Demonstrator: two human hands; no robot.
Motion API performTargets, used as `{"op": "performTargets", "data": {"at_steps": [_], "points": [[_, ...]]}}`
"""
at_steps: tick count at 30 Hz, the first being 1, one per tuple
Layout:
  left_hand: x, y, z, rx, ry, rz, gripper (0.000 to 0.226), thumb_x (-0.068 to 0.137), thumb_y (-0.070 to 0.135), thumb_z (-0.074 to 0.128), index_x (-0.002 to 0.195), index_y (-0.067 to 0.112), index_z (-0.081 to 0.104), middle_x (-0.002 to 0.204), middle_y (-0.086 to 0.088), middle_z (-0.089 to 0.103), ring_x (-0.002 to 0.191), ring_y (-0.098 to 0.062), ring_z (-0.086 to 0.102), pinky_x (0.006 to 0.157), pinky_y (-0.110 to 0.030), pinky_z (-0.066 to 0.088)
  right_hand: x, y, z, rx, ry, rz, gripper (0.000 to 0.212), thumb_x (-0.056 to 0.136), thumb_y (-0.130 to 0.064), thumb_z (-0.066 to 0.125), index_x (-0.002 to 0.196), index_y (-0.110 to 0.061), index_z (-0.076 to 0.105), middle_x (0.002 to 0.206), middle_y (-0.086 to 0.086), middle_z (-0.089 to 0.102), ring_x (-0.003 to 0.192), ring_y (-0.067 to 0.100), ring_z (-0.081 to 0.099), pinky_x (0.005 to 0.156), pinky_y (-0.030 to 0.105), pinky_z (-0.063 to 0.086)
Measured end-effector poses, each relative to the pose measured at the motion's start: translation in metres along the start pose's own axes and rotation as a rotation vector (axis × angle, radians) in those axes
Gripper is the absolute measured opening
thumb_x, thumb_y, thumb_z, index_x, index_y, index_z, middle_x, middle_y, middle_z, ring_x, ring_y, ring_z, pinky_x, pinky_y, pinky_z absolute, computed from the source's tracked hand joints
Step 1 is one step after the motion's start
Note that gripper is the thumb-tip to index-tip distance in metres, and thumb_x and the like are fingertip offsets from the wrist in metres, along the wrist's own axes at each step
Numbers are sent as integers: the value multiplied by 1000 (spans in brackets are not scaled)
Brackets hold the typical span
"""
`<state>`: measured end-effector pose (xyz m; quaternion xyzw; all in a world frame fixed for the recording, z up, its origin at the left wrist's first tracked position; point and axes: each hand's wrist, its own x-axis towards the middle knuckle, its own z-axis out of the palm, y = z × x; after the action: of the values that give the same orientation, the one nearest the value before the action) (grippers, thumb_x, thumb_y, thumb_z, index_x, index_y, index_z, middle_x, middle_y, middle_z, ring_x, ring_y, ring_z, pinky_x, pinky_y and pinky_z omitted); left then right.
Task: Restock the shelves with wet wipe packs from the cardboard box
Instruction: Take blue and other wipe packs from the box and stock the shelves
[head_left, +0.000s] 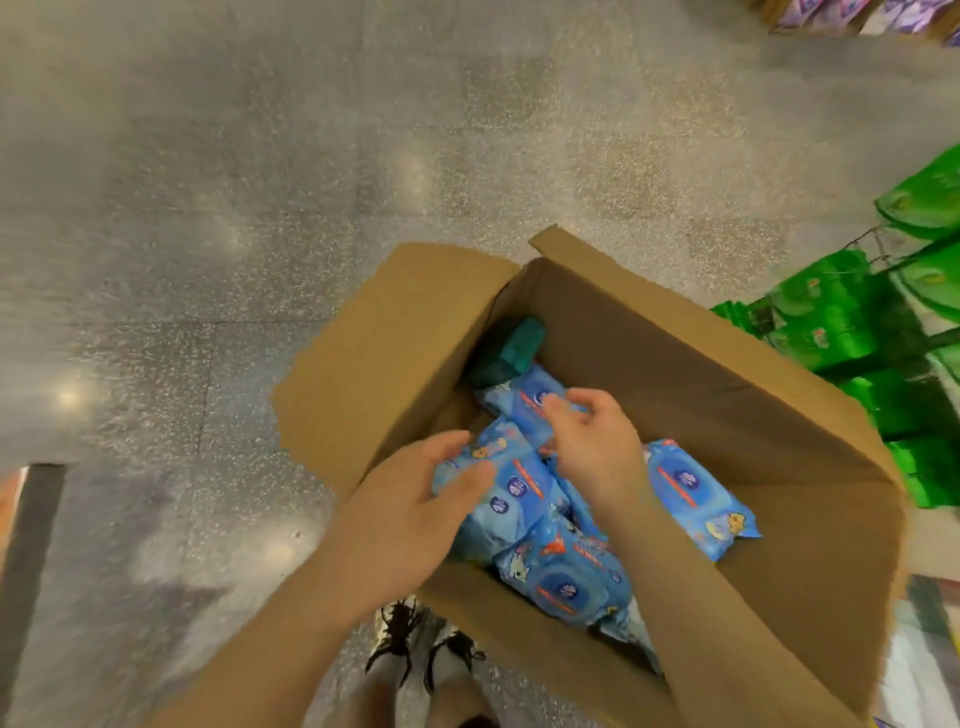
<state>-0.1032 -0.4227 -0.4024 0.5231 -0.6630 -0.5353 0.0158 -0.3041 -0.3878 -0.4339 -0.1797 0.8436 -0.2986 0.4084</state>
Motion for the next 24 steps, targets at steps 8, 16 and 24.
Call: {"op": "performTargets", "data": {"at_steps": [8, 16, 24], "points": [[33, -29, 25, -74, 58, -40, 70, 84, 73, 42, 144, 39, 51, 123, 35, 53, 110, 32, 41, 91, 8, 29, 140, 5, 82, 181, -35, 179, 72, 86, -51, 74, 133, -8, 41, 112, 8, 61, 89, 23, 64, 65, 38, 57], [24, -53, 32, -96, 69, -42, 69, 76, 80, 43, 137, 50, 54, 130, 35, 58, 123, 19, 49, 90, -2, 41, 176, 24, 102, 421, -13, 253, 23, 93, -22, 73, 105, -9, 57, 112, 14, 71, 88, 28, 73, 76, 40, 64], [-8, -23, 13, -133, 32, -31, 43, 95, 55, 61, 137, 45, 57, 123, 32, 64, 117, 13, 57, 105, -27, 50, 69, 48, 22, 664, -45, 182, 24, 95, -6, 64, 119, -4, 60, 118, 16, 71, 103, 33, 73, 82, 41, 62]]}}
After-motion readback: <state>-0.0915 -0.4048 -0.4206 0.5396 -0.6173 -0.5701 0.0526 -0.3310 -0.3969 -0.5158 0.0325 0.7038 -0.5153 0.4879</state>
